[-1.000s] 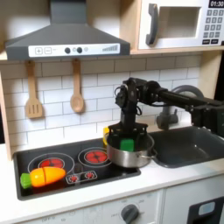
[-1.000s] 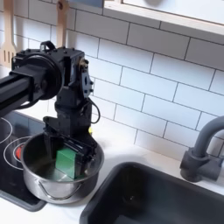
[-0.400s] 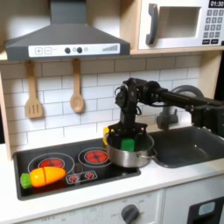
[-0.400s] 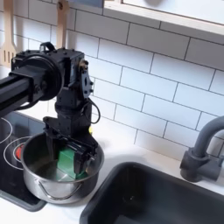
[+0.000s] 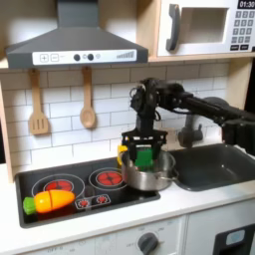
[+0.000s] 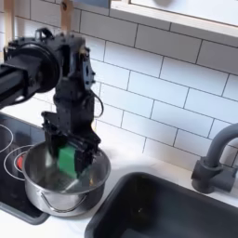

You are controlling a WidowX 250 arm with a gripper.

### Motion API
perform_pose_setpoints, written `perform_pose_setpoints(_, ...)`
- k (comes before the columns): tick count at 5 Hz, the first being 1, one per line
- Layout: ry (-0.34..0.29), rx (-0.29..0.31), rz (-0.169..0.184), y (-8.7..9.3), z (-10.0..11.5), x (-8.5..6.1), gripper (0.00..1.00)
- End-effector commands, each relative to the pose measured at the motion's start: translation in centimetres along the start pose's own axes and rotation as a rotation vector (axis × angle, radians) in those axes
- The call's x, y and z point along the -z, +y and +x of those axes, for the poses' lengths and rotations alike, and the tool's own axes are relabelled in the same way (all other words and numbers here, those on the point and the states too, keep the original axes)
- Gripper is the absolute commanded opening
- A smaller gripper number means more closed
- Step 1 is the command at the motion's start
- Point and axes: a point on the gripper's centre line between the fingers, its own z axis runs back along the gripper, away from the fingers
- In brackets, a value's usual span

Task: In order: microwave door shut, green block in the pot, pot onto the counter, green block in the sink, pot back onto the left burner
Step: 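Take the green block out of the pot and put it in the sink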

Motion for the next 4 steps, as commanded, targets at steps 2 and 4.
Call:
perform_pose_setpoints(2, -0.019, 0.087, -0.065, -3.0, 0.9, -3.5, 0.00)
perform_pose_setpoints(4, -0.041, 0.201, -0.132, -8.1, 1.2, -4.4, 0.00)
